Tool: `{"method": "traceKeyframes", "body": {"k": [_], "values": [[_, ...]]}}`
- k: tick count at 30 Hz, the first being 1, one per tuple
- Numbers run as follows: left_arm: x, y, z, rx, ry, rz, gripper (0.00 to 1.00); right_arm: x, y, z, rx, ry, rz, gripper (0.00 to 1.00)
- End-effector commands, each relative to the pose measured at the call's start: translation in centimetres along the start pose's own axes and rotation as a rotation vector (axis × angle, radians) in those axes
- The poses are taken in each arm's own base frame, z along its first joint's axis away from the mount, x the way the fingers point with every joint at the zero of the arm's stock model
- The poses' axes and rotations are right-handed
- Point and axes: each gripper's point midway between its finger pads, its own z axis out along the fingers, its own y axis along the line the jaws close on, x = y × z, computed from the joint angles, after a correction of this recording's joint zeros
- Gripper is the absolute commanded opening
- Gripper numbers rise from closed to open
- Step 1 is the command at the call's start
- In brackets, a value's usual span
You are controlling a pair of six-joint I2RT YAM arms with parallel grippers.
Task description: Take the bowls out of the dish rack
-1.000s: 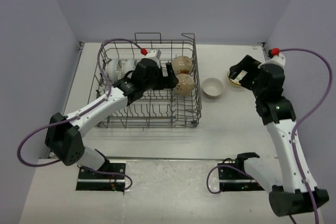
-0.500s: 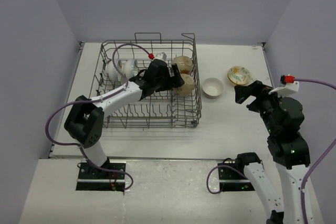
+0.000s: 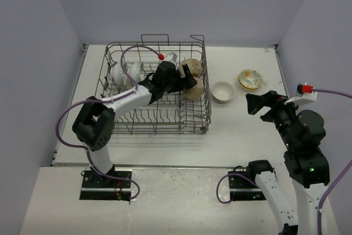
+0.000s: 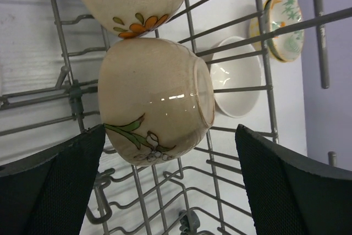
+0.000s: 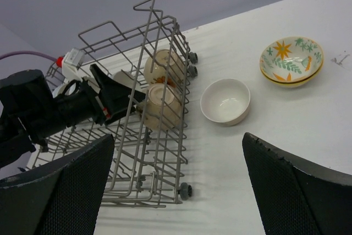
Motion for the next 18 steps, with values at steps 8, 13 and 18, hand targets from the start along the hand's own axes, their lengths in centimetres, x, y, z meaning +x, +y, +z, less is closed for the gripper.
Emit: {"method": "traceKeyframes", "body": {"k": [8, 13, 18], "values": [[-1.99, -1.52, 1.23, 0.152, -0.051, -0.021, 0.98, -0.75, 1.20, -0.72, -0.057, -0.008, -0.031, 0.99], [-1.76, -1.94, 1.29, 0.199, -0.037, -0.035, 0.97, -0.73, 1.22, -0.63, -0.057, -0.005, -0.031, 0.99], [-1.22, -2.06, 1.55, 0.221, -0.016, -0.046, 0.97, -0.69, 1.13, -0.64, -0.054, -0.005, -0.034, 0.99]]}}
